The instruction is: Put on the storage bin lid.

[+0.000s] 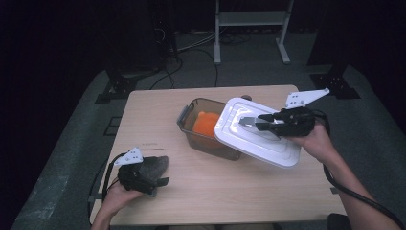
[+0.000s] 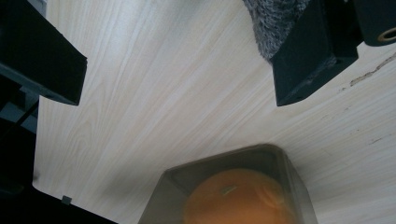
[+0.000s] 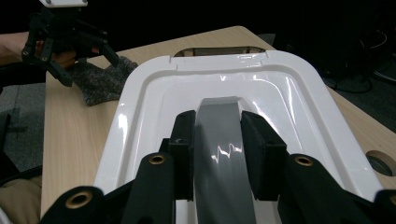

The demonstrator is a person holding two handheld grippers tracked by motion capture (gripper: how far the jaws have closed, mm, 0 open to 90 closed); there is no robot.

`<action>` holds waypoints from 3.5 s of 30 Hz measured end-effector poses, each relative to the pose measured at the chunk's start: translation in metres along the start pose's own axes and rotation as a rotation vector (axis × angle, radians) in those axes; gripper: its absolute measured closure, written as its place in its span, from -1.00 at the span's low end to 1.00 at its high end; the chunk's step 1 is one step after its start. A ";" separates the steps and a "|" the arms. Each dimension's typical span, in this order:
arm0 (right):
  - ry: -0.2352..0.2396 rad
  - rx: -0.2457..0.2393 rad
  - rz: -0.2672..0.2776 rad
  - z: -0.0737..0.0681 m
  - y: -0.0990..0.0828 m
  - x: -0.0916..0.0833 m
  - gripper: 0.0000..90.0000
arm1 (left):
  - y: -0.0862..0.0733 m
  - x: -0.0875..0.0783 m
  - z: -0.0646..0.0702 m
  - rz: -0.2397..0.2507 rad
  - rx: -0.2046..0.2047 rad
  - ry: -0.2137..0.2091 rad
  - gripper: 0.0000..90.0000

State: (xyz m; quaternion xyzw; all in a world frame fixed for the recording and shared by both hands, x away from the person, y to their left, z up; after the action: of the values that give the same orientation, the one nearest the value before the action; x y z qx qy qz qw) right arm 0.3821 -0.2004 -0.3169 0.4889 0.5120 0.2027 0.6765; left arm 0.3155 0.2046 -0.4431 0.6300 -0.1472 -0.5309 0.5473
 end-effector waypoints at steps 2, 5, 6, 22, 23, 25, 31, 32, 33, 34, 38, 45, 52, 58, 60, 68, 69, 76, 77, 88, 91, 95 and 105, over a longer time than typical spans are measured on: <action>0.004 -0.005 0.001 0.001 0.003 0.005 0.46 | 0.000 0.000 0.000 0.002 0.000 0.001 -0.94; 0.011 -0.010 -0.001 0.001 0.008 0.012 0.46 | 0.000 -0.001 0.000 0.004 0.001 0.001 -0.94; 0.015 -0.012 -0.002 0.001 0.009 0.014 0.46 | 0.000 -0.001 -0.001 0.004 0.001 0.001 -0.94; 0.042 -0.039 -0.019 0.002 0.031 0.040 0.46 | 0.000 -0.001 0.000 0.003 0.003 0.000 -0.94; 0.043 -0.040 -0.018 0.002 0.032 0.041 0.46 | 0.000 -0.001 -0.001 0.003 0.003 -0.001 -0.94; 0.044 -0.043 -0.021 0.003 0.035 0.044 0.46 | -0.001 -0.001 -0.001 0.004 0.001 -0.002 -0.94; 0.054 -0.050 -0.025 0.003 0.041 0.053 0.46 | -0.001 -0.001 -0.001 0.003 0.002 -0.002 -0.94; 0.057 -0.051 -0.025 0.004 0.042 0.055 0.46 | -0.001 -0.001 -0.001 0.004 0.001 -0.003 -0.94; 0.058 -0.054 -0.026 0.004 0.043 0.056 0.46 | -0.001 -0.001 -0.001 0.004 0.001 -0.003 -0.94; 0.057 -0.053 -0.027 0.004 0.043 0.058 0.46 | -0.001 -0.001 -0.001 0.003 0.003 -0.003 -0.94; 0.059 -0.054 -0.028 0.006 0.046 0.064 0.46 | -0.001 -0.001 -0.001 0.003 0.004 -0.001 -0.94; 0.069 -0.053 -0.026 0.008 0.049 0.073 0.46 | -0.001 -0.002 -0.001 0.007 0.002 -0.002 -0.94; 0.077 -0.053 -0.034 0.009 0.049 0.083 0.46 | -0.001 -0.002 -0.001 0.007 0.002 -0.002 -0.94; 0.088 -0.045 -0.037 0.009 0.050 0.089 0.46 | -0.001 -0.003 -0.002 0.007 0.000 -0.002 -0.94; 0.089 -0.047 -0.036 0.010 0.051 0.091 0.46 | -0.001 -0.003 -0.002 0.008 0.000 0.001 -0.94; 0.089 -0.043 -0.042 0.013 0.052 0.099 0.46 | -0.001 -0.004 -0.002 0.012 0.002 0.001 -0.94; 0.090 -0.042 -0.041 0.014 0.052 0.100 0.46 | -0.001 -0.004 -0.002 0.011 0.003 0.001 -0.94; 0.089 -0.024 -0.042 0.019 0.049 0.108 0.46 | -0.001 -0.005 -0.002 0.013 -0.001 0.000 -0.94; 0.089 -0.022 -0.043 0.019 0.049 0.109 0.46 | -0.001 -0.005 -0.002 0.014 -0.002 0.000 -0.94; 0.083 -0.009 -0.055 0.027 0.044 0.118 0.46 | -0.001 -0.005 -0.002 0.016 -0.002 -0.001 -0.94; 0.080 -0.007 -0.061 0.028 0.042 0.121 0.46 | -0.001 -0.005 -0.002 0.014 -0.002 -0.002 -0.94; 0.088 -0.006 -0.062 0.030 0.041 0.125 0.46 | -0.001 -0.005 -0.001 0.014 -0.001 -0.003 -0.94; 0.099 -0.004 -0.077 0.033 0.038 0.135 0.46 | -0.002 -0.005 -0.002 0.011 -0.005 -0.006 -0.94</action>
State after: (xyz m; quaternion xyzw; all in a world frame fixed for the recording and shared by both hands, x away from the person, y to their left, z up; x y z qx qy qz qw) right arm 0.4730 -0.0945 -0.3509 0.4569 0.5628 0.2015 0.6587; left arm 0.3147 0.2100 -0.4428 0.6262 -0.1513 -0.5302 0.5512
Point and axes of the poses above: each handheld gripper's, and its own axes: x roughly forward along the jaws, y roughly out of its top, z roughly to its right, the point moved 5 cm from there along x, roughly forward along the jaws
